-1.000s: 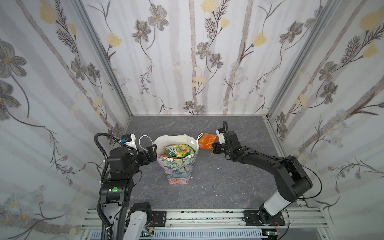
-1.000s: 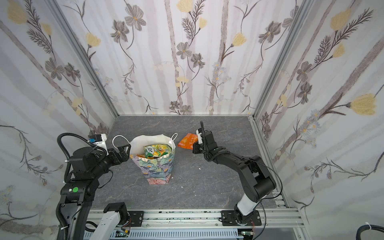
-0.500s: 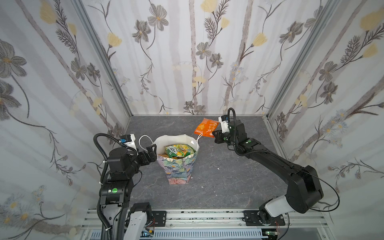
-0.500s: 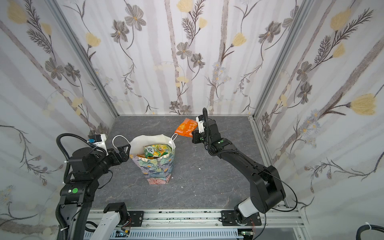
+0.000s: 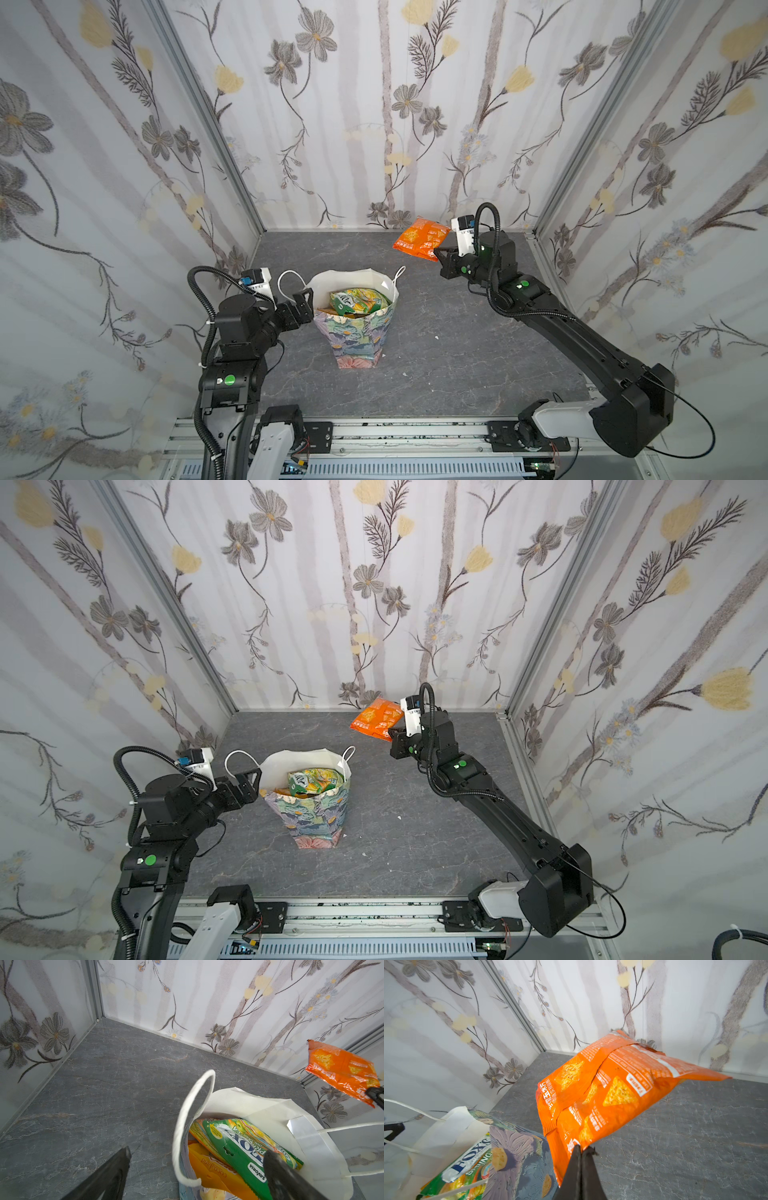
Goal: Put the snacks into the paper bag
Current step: 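Carry the orange chip packet over the bag opening with the right gripper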
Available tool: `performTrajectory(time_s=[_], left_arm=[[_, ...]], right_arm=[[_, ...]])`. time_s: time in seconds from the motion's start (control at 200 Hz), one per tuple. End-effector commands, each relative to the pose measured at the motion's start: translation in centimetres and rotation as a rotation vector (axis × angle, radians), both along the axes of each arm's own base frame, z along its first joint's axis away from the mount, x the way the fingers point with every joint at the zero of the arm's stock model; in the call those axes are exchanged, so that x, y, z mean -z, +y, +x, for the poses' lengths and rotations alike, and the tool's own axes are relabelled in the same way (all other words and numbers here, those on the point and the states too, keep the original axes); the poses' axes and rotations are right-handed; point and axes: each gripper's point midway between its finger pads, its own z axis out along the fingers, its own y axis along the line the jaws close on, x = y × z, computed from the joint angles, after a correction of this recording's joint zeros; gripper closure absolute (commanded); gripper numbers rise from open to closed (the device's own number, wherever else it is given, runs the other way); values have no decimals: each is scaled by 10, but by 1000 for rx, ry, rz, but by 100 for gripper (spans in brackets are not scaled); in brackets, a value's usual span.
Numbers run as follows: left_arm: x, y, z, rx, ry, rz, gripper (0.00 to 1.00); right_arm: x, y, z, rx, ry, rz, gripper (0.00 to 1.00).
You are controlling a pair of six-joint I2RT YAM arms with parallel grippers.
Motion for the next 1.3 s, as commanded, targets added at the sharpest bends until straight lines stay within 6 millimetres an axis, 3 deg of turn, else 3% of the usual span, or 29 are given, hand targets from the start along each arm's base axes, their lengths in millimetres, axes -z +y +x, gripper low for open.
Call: performTrajectory(time_s=[0.0,0.31,0.529,0.754,0.784,0.889,1.104,1.294], left_arm=[[-10,0,2,3,-42,12,0],[-10,0,3,3,-40,12,0],[-9,1,3,2,-39,12,0],[-9,1,3,0,-39,12,0],[-9,1,3,0,-39,12,0],[-10,1,3,0,-40,12,0],[-10,1,2,0,-42,12,0],[-10,1,2,-2,-42,13,0]], right_arm=[[-25,3,-8,-25,-56,8,100],[-64,24,-39,-100,-137,18,100],[-75,58,-70,-239,-164,-4,100],[-53,95,-98,-418,-123,-117,100],[-51,107,-111,-466,-120,-125,100],[-45,114,-119,-492,-110,-154,100],[-31,123,-124,-525,-80,-207,100],[-16,127,-115,-461,-95,-292,100]])
